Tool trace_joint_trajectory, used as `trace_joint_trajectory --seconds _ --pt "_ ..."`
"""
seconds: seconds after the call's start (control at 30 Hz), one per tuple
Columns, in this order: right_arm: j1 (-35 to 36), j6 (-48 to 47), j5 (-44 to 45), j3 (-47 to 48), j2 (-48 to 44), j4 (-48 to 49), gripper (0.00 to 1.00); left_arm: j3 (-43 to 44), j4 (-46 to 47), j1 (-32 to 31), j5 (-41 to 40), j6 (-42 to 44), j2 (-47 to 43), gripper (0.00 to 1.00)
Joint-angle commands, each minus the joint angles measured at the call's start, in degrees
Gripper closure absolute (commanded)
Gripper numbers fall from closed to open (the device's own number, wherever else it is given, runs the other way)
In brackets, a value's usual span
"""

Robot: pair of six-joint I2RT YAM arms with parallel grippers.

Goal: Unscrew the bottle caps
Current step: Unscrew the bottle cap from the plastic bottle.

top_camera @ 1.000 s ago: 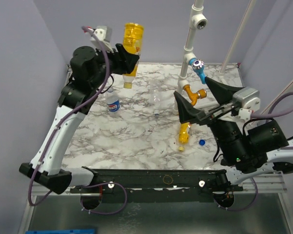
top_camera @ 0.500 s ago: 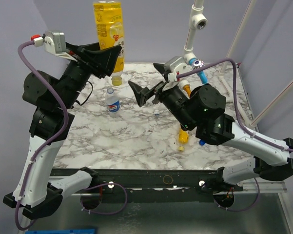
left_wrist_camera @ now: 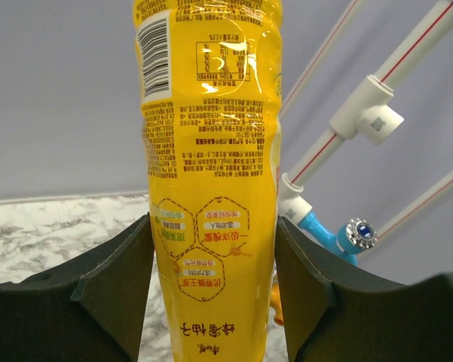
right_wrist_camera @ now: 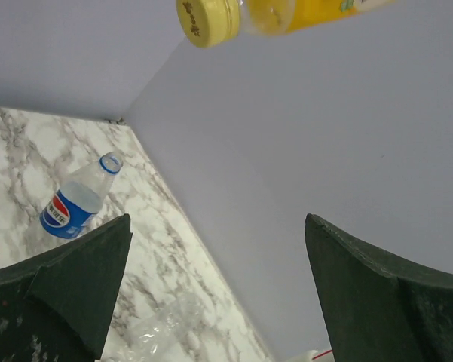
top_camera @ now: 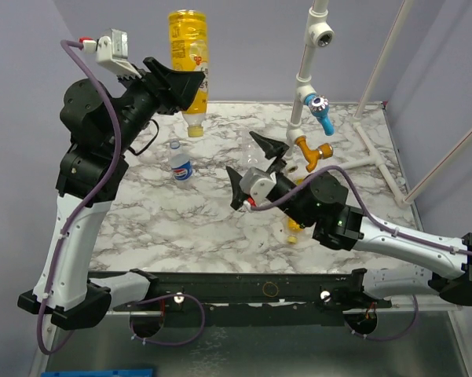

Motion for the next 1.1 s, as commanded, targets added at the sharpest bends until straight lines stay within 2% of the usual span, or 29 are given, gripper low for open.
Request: trace_joint_trajectory --seconds 0.0,0.17,0.3,0.37,0.53,0.67,1.07 --pt "0.24 -15.97 -6.62 -5.1 -3.81 12.87 0.0 3.22 -8.97 2.41 14.56 -4.82 3.63 0.94" --pt "0.37 -23.93 -14.87 -10.12 -4.99 16.05 0.03 -1.6 -13.55 4.57 24.58 -8.09 5.77 0.98" --pt "1.41 -26.76 -17.3 -8.85 -3.69 13.33 0.07 -6.52 -13.47 4.94 28.77 -11.54 5.02 0.98" --pt "2.27 -29.49 -19.74 -7.61 -2.36 10.48 0.09 -8.01 -13.47 5.15 29.29 -13.44 4.69 0.98" --pt "2.73 -36.9 -18.79 -5.4 1.3 2.98 0.13 -8.29 -13.29 5.25 31.44 -15.93 4.22 0.98" --pt "2.77 -39.33 -18.05 -5.11 2.35 -0.81 0.15 -8.31 -13.83 5.29 32.07 -16.57 3.39 0.98" --pt "2.86 -48.74 -17.94 -4.1 8.77 6.74 0.34 -9.76 -16.06 5.59 29.11 -16.58 1.84 1.0"
